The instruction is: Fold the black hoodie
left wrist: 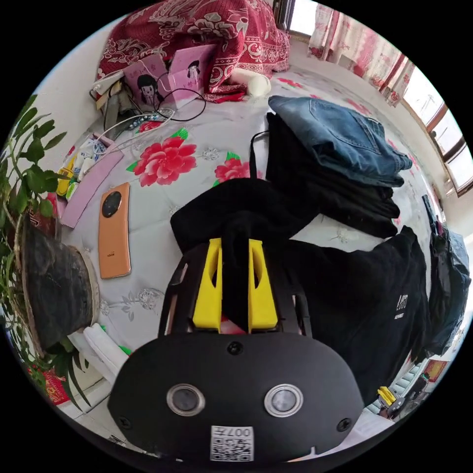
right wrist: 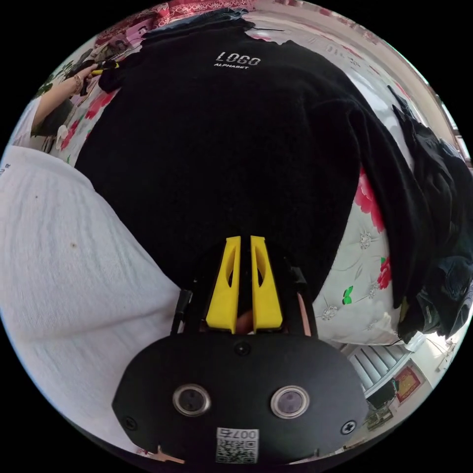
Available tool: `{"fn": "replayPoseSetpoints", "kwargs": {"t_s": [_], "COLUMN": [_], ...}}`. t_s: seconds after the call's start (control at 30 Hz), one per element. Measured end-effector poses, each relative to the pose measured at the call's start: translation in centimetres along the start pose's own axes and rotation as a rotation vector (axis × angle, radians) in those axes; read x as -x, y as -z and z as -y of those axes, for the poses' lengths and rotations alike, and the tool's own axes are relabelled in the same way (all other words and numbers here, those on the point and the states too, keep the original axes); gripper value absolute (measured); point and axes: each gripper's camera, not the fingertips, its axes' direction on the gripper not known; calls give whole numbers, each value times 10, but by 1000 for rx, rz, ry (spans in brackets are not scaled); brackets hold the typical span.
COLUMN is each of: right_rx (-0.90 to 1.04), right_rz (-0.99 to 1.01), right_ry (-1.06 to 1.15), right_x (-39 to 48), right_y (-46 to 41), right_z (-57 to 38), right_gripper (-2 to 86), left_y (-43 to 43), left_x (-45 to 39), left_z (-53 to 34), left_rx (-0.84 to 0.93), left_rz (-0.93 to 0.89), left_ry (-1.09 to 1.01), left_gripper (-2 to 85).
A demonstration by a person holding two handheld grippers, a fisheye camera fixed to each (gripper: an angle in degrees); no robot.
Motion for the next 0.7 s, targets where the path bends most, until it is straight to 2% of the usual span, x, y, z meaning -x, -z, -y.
{"fn": "replayPoseSetpoints", "kwargs": {"t_s": [0.13, 0.2, 0.27, 0.3, 0.4, 0.47, 0.53, 0.7], "right_rx": [23, 46, 54, 36, -199, -361, -422, -504], "right_rz": [20, 32, 19, 12, 20, 66, 81, 174], "right_ry": [-53, -66, -64, -73, -114, -37, 48, 246], "right_x": [-13, -19, -28, -30, -45, -50, -48, -13], "right_y": [-2, -2, 7, 13, 72, 113, 130, 158], "right_z": [0, 1, 1, 1, 12, 51, 100, 253], "right_gripper": [8, 5, 0, 0, -2, -2, -2, -1], "left_y": [27, 90, 137, 153, 154, 160, 171, 207], "left_x": [55, 106, 137, 157, 193, 196, 189, 168], "left_z": [-13, -50, -88, -111, -151, -164, -174, -203], "left_rx": [-85, -361, -540, -588, -593, -600, -636, -806], "left_rz": [-204, -386, -419, -429, -559, -578, -601, -852], "left_ry": [152, 256, 263, 286, 356, 340, 307, 213], "left_gripper": [17, 8, 5, 4, 4, 4, 5, 5]}}
